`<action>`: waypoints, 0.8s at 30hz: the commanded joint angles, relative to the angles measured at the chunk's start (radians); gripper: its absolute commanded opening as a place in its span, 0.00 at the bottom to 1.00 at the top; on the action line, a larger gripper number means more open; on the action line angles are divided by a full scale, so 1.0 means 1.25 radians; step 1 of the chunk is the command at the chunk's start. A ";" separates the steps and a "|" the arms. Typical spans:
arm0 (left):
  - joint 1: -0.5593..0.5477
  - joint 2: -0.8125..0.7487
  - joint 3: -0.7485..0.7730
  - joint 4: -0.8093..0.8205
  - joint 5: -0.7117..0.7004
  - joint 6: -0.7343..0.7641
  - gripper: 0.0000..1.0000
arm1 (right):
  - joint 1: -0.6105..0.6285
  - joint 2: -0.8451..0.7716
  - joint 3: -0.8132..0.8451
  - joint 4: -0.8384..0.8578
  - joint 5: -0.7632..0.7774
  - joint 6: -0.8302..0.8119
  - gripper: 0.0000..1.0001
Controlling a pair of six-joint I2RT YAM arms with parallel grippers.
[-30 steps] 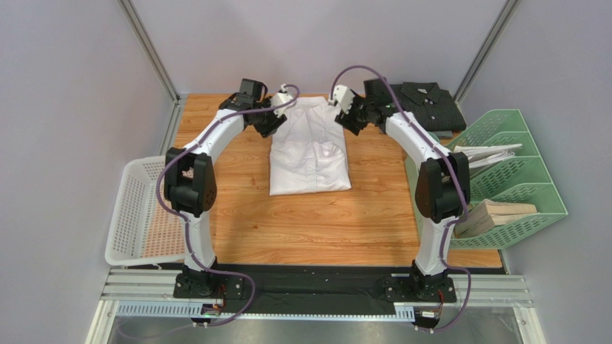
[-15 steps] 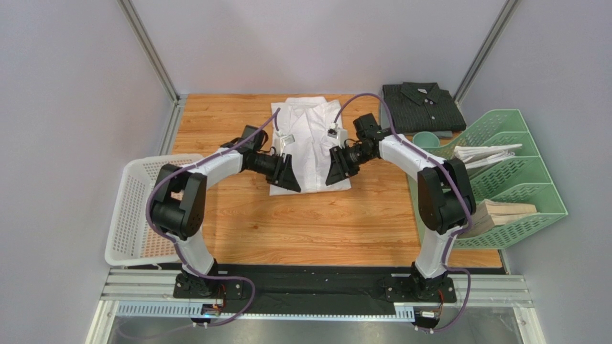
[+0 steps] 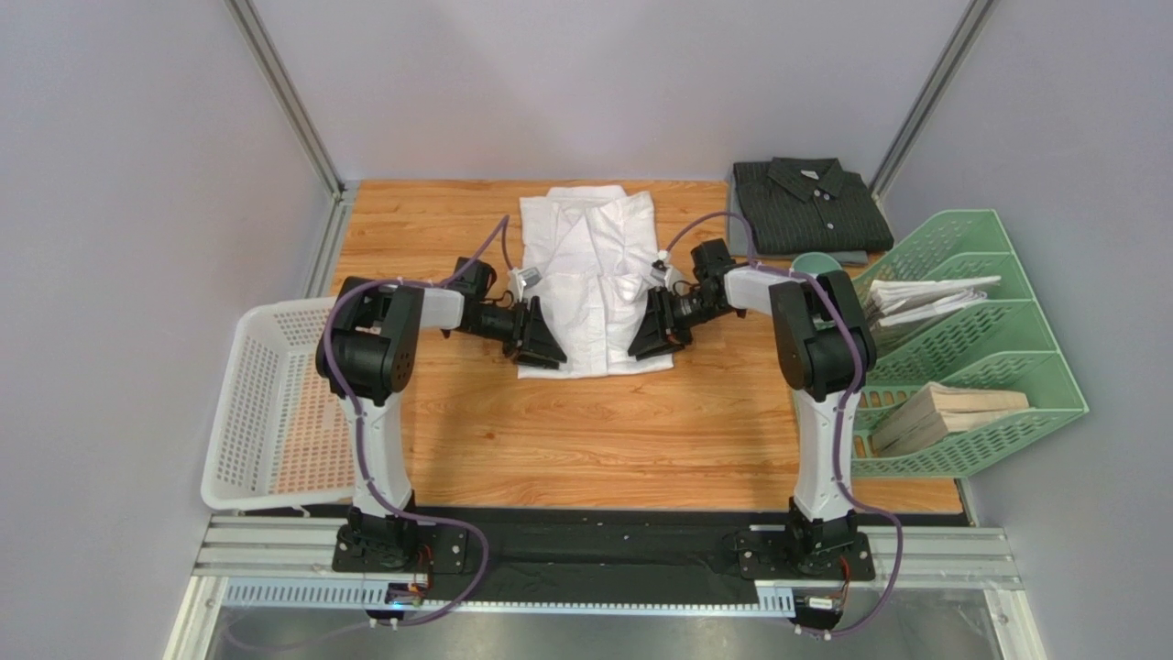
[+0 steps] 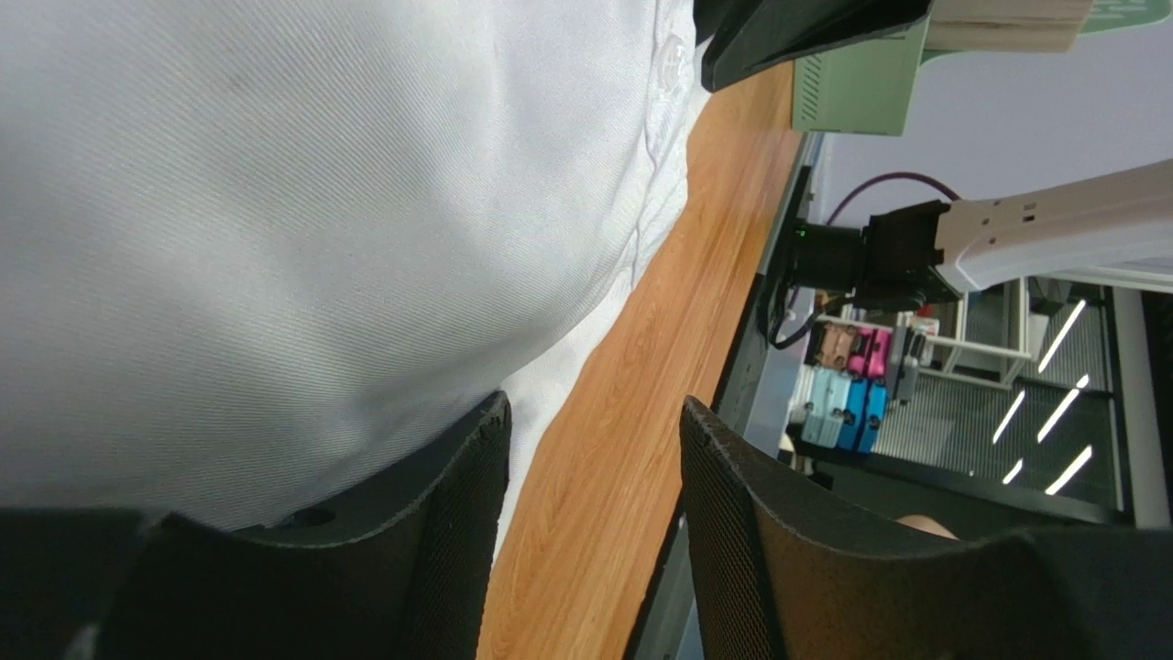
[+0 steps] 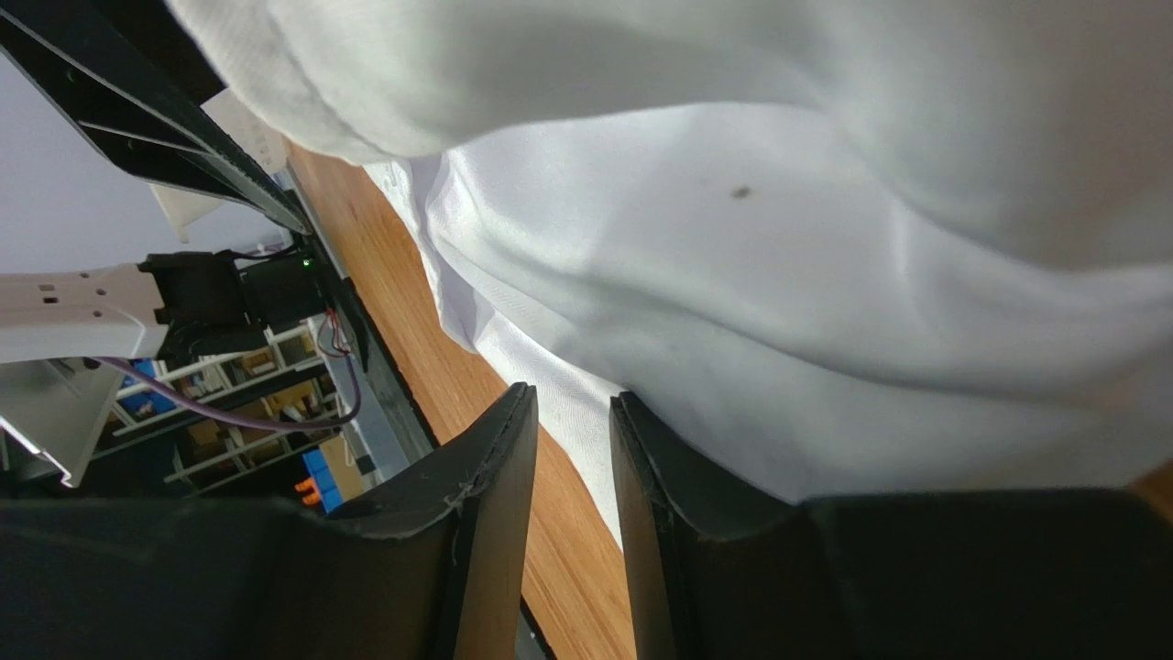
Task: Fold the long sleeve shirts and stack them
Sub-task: Fold the shirt
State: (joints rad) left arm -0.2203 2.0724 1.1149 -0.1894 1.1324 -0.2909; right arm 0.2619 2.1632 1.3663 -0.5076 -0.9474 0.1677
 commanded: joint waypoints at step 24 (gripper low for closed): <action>0.022 -0.075 0.200 -0.145 -0.062 0.165 0.59 | -0.019 0.167 0.433 -0.085 0.141 -0.029 0.29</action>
State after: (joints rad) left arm -0.2157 1.9560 1.3239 -0.3626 1.0603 -0.1219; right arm 0.2451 2.3394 1.7988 -0.6136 -0.8200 0.1284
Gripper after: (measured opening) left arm 0.590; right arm 0.294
